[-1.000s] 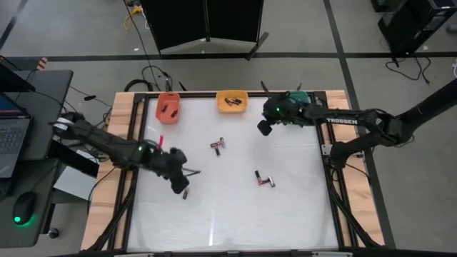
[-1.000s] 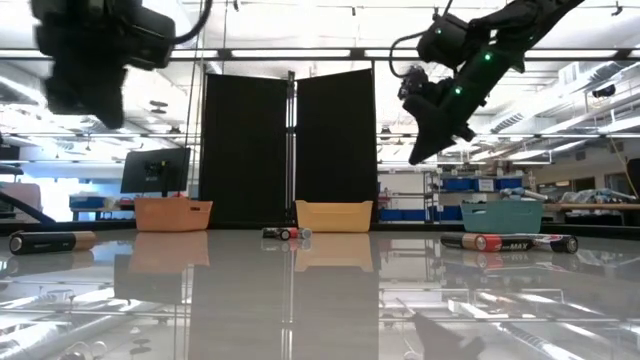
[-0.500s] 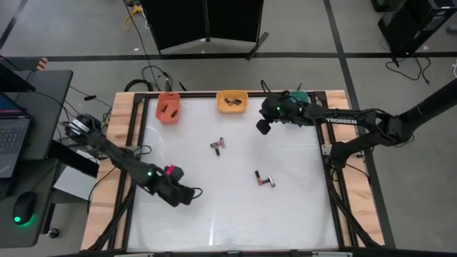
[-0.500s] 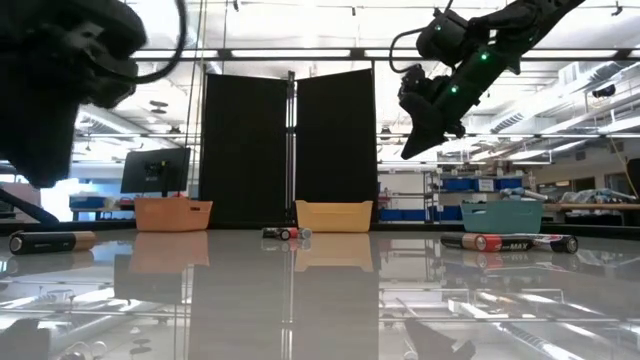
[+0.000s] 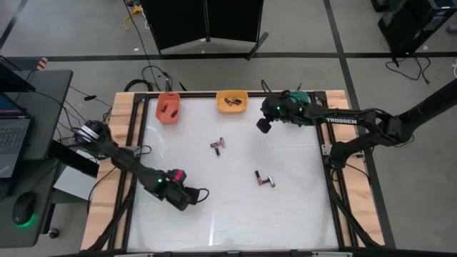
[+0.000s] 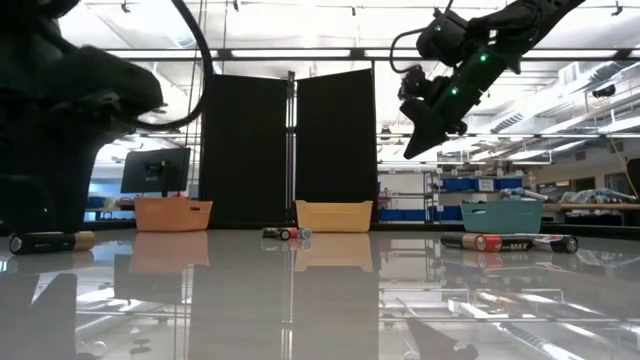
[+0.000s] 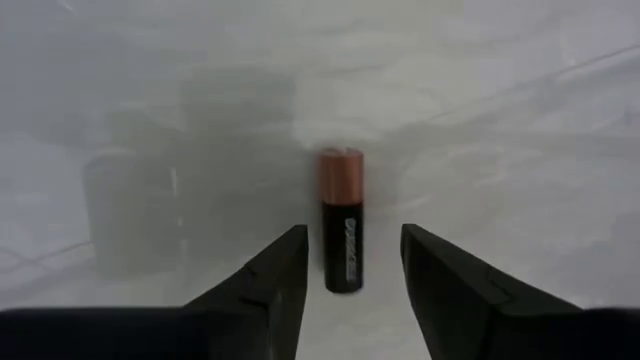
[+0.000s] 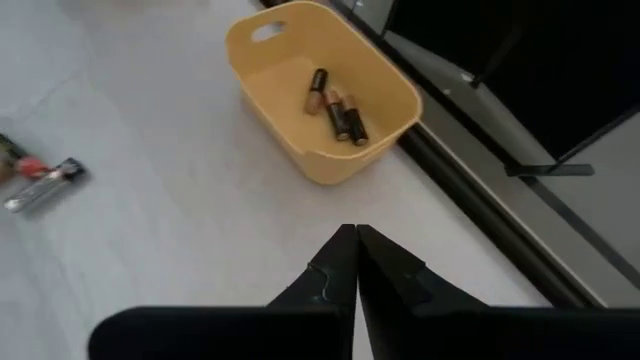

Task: Sort batteries
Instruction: Put the gold battery into the yellow bin

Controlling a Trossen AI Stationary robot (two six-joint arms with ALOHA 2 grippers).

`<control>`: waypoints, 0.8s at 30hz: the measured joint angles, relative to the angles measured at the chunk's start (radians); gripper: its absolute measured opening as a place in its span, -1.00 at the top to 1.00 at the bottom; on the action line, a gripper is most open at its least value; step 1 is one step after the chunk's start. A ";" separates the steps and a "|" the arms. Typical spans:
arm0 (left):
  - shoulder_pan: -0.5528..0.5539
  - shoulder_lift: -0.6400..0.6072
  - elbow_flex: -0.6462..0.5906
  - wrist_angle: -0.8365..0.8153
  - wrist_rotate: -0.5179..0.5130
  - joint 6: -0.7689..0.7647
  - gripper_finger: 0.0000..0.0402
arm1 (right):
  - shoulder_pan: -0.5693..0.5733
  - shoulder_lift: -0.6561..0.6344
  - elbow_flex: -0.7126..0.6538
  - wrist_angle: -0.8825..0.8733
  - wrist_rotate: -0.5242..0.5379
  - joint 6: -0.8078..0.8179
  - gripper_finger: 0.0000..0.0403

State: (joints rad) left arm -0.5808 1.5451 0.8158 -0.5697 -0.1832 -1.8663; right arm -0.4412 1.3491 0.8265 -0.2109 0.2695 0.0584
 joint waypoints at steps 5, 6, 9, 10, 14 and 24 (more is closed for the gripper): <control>0.000 0.007 -0.002 -0.053 -0.010 0.021 0.19 | 0.000 0.000 0.000 -0.006 0.006 -0.001 0.96; 0.000 0.009 -0.002 -0.076 -0.011 0.024 0.22 | 0.000 0.000 0.000 -0.007 0.006 -0.001 0.96; 0.003 0.027 -0.002 -0.095 -0.018 0.051 0.35 | 0.000 0.000 0.000 -0.013 0.006 0.001 0.91; 0.003 0.033 -0.002 -0.092 -0.019 0.067 0.40 | 0.000 0.000 0.000 -0.014 0.006 0.001 0.90; 0.011 0.059 0.000 -0.069 -0.025 0.162 0.55 | 0.000 0.000 0.000 -0.014 0.006 0.001 0.90; 0.050 0.051 0.016 -0.106 -0.059 0.394 0.75 | 0.000 0.004 0.000 -0.004 -0.031 -0.042 0.90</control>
State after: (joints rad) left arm -0.5313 1.5958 0.8319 -0.6753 -0.2426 -1.4725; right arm -0.4408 1.3531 0.8265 -0.2147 0.2383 0.0165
